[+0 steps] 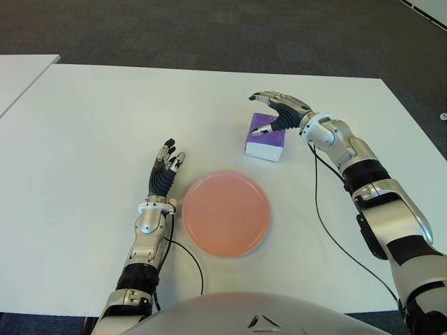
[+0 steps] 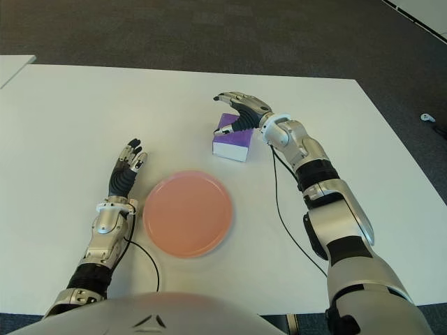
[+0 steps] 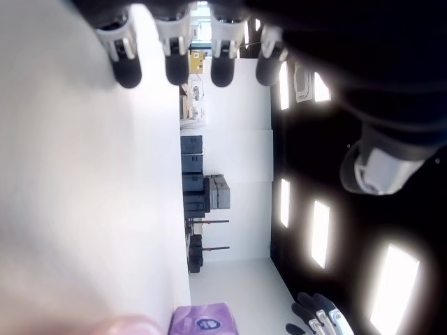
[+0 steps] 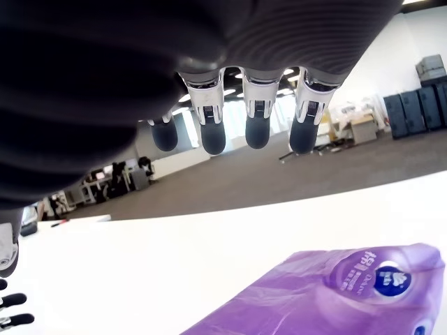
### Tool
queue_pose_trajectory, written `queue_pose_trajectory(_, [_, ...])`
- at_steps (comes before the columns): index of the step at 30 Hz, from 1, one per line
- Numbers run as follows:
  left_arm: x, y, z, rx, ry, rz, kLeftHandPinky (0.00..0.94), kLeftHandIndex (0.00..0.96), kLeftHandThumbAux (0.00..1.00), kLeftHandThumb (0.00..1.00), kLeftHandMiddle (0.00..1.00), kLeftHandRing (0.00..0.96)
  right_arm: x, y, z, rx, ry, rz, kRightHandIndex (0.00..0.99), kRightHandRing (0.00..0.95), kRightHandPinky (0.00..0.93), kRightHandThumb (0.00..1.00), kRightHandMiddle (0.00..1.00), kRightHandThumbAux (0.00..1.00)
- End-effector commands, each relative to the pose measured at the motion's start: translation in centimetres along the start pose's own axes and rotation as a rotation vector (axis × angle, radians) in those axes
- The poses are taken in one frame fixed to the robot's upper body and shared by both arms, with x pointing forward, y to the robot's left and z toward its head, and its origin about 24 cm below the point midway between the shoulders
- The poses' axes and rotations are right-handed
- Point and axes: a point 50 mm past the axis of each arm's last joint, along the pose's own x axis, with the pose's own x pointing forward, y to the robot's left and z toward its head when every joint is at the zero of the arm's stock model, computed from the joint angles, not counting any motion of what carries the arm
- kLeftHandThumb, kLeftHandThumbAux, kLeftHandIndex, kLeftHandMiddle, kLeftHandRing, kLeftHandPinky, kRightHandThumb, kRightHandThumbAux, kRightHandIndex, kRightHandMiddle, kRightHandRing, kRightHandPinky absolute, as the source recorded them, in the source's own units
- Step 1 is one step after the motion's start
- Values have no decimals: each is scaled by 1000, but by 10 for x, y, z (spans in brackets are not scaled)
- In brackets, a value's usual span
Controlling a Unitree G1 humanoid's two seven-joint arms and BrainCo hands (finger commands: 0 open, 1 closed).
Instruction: Put the tissue paper into the plate.
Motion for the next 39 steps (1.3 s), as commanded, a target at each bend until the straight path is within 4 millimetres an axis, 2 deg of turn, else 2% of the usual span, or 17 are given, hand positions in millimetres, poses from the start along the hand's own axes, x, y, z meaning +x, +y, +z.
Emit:
queue_pose_trajectory(1, [-9, 4, -15, -2, 85, 8, 0, 0, 440, 0, 0, 0, -11, 7, 0, -52, -9, 76, 0, 0, 0, 134, 0, 433])
queue_pose_trajectory(12, [-8, 6, -16, -4, 81, 10, 0, 0, 448, 0, 0, 0, -21, 10, 5, -117, -31, 168, 0, 0, 0, 119, 0, 456])
queue_pose_trajectory(21, [-8, 6, -16, -6, 80, 13, 0, 0, 453, 0, 0, 0, -24, 23, 10, -127, -44, 233, 0, 0, 0, 121, 0, 468])
queue_pose_trajectory(25, [-7, 7, -17, -4, 84, 16, 0, 0, 453, 0, 0, 0, -21, 31, 10, -146, -34, 260, 0, 0, 0, 127, 0, 472])
queue_pose_trajectory(27, [-6, 7, -17, -2, 87, 18, 0, 0, 453, 0, 0, 0, -12, 49, 4, -132, 4, 268, 0, 0, 0, 126, 0, 468])
queue_pose_trajectory(29, [-6, 7, -17, -2, 86, 19, 0, 0, 452, 0, 0, 0, -6, 58, 1, -122, 22, 263, 0, 0, 0, 122, 0, 458])
queue_pose_trajectory(39, [-9, 9, -17, 4, 77, 15, 0, 0, 450, 0, 0, 0, 1, 64, -3, -133, 39, 230, 0, 0, 0, 110, 0, 441])
